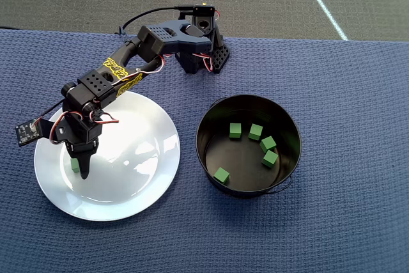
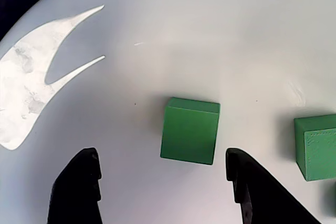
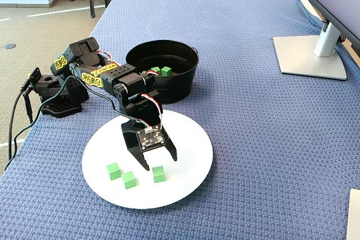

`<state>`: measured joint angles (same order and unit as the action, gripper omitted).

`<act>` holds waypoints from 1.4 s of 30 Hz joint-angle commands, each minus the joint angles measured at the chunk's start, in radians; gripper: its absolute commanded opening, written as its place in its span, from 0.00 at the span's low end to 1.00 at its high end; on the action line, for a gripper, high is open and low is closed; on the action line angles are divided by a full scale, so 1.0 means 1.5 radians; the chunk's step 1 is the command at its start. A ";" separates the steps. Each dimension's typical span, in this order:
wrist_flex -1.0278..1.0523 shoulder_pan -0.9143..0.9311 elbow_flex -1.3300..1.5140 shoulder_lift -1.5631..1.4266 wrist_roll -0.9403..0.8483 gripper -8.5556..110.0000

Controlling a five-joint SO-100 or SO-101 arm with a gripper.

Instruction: Pick up the green cubes from the white plate and place them in the black recipient

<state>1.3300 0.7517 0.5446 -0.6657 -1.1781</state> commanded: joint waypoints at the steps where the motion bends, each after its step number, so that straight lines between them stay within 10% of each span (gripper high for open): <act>1: -0.013 -0.007 -0.007 -0.026 -0.020 0.24; 32: -0.117 0.013 0.021 0.003 0.060 0.07; 42: 0.074 0.001 0.061 -0.331 0.240 0.07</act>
<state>1.3729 0.7701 0.6029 -0.8728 -0.9219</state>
